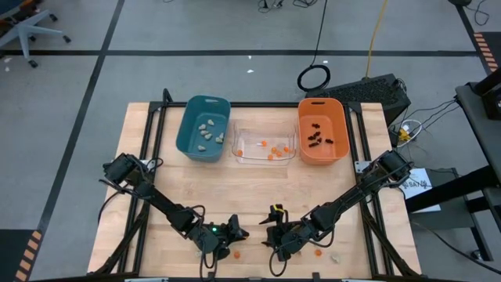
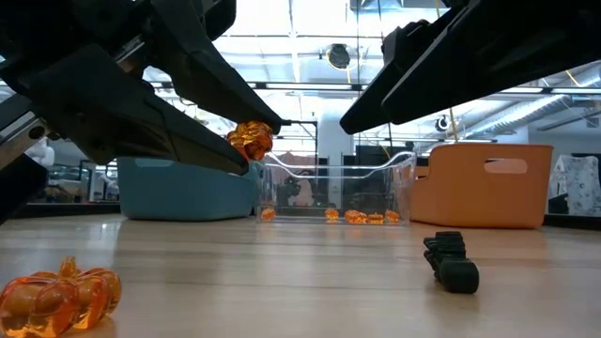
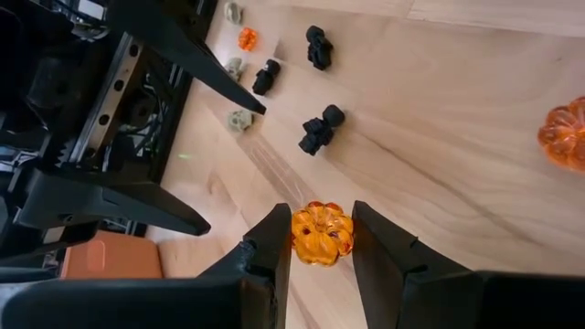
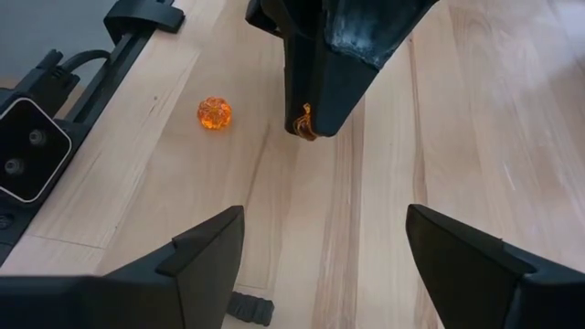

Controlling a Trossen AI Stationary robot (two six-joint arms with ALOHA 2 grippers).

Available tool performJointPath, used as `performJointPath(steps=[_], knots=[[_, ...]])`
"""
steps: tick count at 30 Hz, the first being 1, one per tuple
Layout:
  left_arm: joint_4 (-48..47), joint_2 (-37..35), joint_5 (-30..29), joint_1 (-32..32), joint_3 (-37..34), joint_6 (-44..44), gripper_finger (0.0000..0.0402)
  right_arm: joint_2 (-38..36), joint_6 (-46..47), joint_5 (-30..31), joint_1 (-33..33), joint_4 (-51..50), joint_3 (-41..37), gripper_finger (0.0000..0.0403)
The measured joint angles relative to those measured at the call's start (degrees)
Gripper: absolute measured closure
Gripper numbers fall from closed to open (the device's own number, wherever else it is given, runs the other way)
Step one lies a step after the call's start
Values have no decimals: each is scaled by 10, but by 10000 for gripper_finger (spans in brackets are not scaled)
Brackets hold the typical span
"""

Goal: Sort Halloween decoration
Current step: Put the orange pumpkin toy into the transparent bin

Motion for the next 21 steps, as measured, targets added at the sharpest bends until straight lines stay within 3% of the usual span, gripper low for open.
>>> performJointPath(steps=[5,12,21], knots=[[22,0,0,0,0,-4,313,0,2,-1,0,0,0,112],[144,0,-11,-3,1,-18,313,-11,5,-1,9,-4,0,112],[334,-1,-126,-4,1,33,313,-61,45,0,38,-70,0,112]])
